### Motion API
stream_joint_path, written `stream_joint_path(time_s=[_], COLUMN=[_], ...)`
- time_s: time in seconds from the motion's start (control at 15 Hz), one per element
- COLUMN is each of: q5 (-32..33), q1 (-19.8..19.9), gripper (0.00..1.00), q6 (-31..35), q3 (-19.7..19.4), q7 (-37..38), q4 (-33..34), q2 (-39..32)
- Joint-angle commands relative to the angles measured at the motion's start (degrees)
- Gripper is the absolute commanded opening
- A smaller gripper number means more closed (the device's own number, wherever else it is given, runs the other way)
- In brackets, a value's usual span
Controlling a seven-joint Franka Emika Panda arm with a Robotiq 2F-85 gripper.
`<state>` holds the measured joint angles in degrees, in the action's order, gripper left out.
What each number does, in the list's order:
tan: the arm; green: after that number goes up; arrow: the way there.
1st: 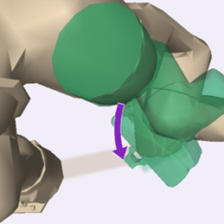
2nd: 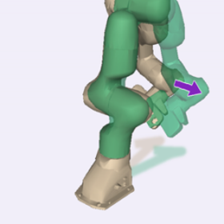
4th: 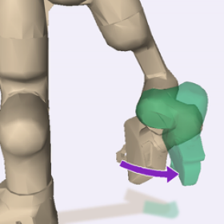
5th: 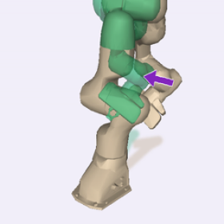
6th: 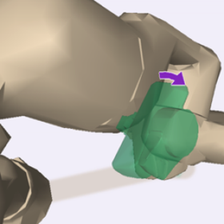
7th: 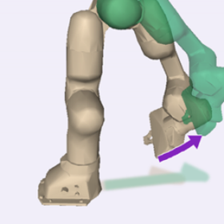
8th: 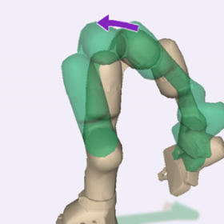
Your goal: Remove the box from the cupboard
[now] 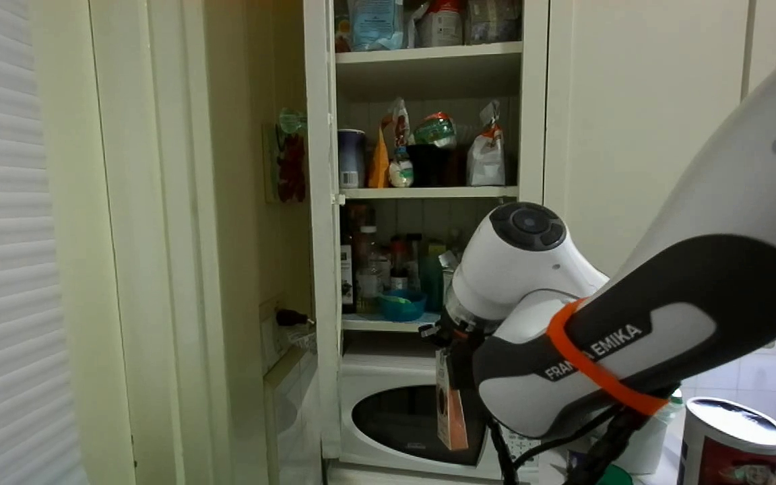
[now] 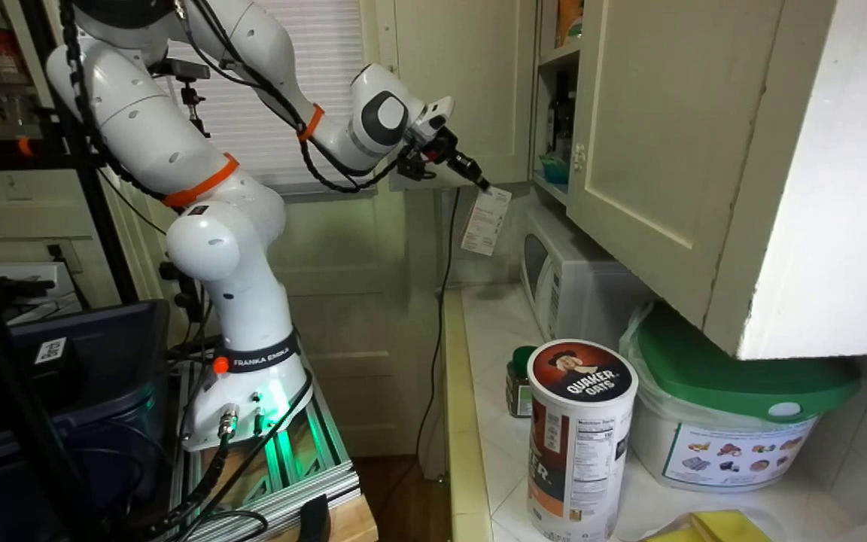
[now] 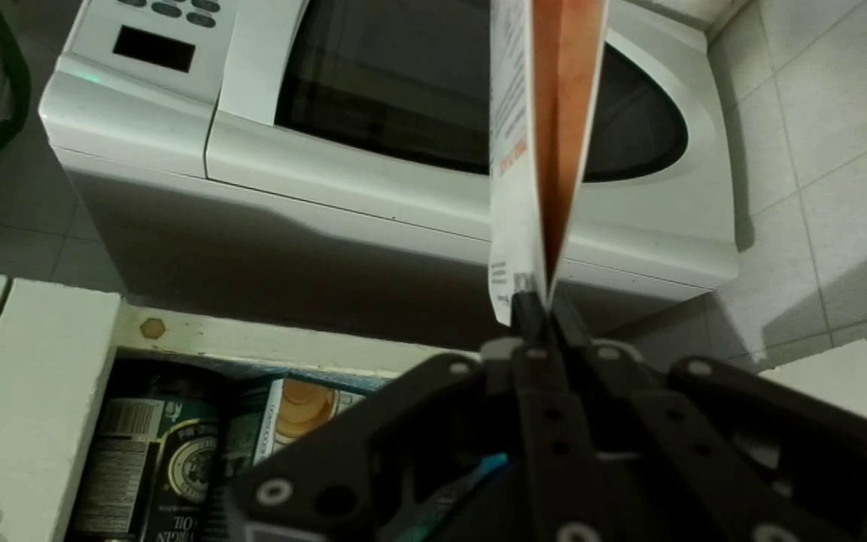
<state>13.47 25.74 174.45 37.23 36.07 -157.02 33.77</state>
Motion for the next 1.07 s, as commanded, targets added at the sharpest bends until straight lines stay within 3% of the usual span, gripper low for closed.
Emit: stream_joint_path(time_s=[0.0,0.47,1.0], q5=[4.65,14.74,21.71], q1=[12.05,33.58,56.03], gripper=[0.01,0.01,0.01], q6=[5.64,14.02,29.17], q3=[11.86,30.67,48.34], q7=[9.18,19.32,26.91], q4=[-1.32,-1.03,-0.79], q2=[0.01,-1.67,4.07])
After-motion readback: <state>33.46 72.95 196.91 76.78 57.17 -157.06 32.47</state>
